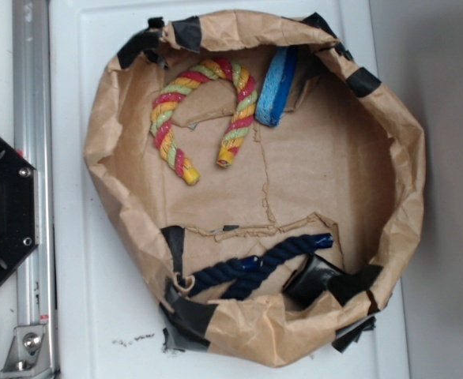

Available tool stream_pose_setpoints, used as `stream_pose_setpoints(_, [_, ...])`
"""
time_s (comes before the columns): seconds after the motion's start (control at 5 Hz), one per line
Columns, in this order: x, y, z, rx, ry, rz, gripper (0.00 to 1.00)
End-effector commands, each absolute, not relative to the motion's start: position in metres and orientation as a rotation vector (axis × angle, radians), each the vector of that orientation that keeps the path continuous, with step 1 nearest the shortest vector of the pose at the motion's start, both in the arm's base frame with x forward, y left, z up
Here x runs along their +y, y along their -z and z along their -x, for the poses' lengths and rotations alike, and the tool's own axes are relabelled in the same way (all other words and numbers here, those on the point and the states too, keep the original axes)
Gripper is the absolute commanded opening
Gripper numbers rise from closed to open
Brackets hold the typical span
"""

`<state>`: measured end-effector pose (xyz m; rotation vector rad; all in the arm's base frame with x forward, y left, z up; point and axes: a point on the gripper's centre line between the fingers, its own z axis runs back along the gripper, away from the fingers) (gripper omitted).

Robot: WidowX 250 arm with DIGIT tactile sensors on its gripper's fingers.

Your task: Grab the blue sponge.

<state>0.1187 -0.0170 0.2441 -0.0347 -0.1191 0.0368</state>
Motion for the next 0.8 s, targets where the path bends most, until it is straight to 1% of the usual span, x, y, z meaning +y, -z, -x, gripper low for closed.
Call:
stream_pose_setpoints(0.0, [-0.017,-0.244,-0.119,-0.119,-0.037,0.035,1.00])
stream_pose_setpoints(0.2, [0.015,-0.250,-0.169,-0.166,-0.183,0.134,1.00])
stream_pose_setpoints(0.4, [0.039,-0.226,-0.211,-0.190,-0.379,0.168,1.00])
stream_pose_setpoints(0.6, [0.047,-0.187,-0.253,-0.239,-0.609,0.155,1.00])
